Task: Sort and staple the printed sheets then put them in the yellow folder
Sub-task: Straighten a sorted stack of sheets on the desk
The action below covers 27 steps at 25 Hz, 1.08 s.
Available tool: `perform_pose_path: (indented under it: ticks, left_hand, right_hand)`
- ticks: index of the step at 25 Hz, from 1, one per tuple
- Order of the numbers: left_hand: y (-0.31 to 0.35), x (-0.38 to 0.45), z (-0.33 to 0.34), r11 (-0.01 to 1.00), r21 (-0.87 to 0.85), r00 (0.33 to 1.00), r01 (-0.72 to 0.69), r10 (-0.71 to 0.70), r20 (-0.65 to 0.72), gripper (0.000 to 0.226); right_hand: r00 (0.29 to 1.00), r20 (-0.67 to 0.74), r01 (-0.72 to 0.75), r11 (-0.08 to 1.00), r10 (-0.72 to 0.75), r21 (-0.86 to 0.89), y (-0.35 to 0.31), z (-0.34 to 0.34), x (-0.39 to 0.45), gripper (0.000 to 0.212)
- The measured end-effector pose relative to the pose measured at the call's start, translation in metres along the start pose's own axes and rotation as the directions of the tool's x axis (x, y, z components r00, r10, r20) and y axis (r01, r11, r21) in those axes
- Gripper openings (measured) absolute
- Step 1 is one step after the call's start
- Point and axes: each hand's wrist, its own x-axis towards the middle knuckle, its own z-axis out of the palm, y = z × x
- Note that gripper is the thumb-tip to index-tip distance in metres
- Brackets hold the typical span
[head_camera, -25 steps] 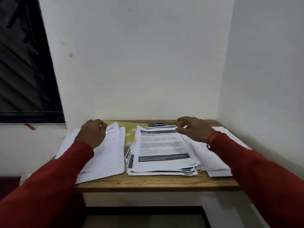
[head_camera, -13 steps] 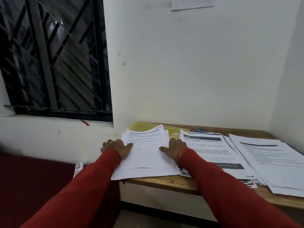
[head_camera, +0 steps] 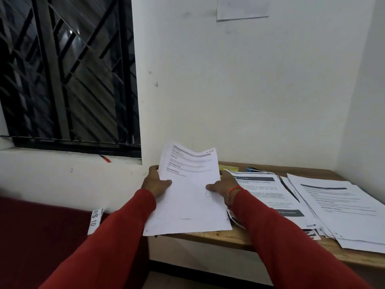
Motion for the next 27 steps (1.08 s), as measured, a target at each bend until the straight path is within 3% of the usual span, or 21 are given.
perform_pose_path:
  ticks: [2, 4, 7, 9, 14, 20, 24, 27]
  left_hand:
    - [0.009, -0.008, -0.008, 0.97, -0.165, 0.981, -0.18, 0.166, -0.097, 0.048]
    - [0.034, -0.017, -0.015, 0.883, -0.269, 0.92, -0.385, 0.342, -0.194, 0.037]
    - [0.082, -0.033, -0.02, 0.762, -0.282, 0.808, -0.583, 0.508, -0.297, 0.032]
    - [0.092, -0.038, -0.013, 0.733, -0.288, 0.785, -0.617, 0.544, -0.297, 0.034]
    - [0.039, -0.047, 0.023, 0.816, -0.325, 0.878, -0.479, 0.446, -0.174, 0.029]
    - [0.075, -0.025, 0.035, 0.768, -0.478, 0.891, -0.426, 0.448, -0.072, 0.03]
    - [0.102, -0.01, 0.072, 0.734, -0.589, 0.894, -0.338, 0.446, 0.044, 0.033]
    - [0.107, 0.006, 0.104, 0.708, -0.685, 0.91, -0.17, 0.38, 0.167, 0.034]
  right_hand:
    - [0.992, -0.053, 0.127, 0.96, -0.118, 0.249, -0.012, -0.011, -0.004, 0.043]
    - [0.96, -0.085, 0.275, 0.859, -0.265, 0.431, -0.037, -0.029, -0.011, 0.038]
    - [0.886, -0.187, 0.459, 0.754, -0.423, 0.47, -0.071, -0.064, -0.027, 0.038]
    - [0.862, -0.206, 0.504, 0.737, -0.463, 0.451, -0.07, -0.08, -0.035, 0.039]
    - [0.919, -0.054, 0.377, 0.828, -0.391, 0.414, -0.013, -0.07, -0.04, 0.03]
    - [0.906, -0.067, 0.387, 0.752, -0.419, 0.534, -0.023, -0.115, -0.033, 0.024]
    - [0.883, -0.24, 0.467, 0.702, -0.403, 0.537, -0.019, -0.159, -0.014, 0.027]
    - [0.859, -0.4, 0.492, 0.732, -0.32, 0.471, 0.006, -0.178, 0.008, 0.031]
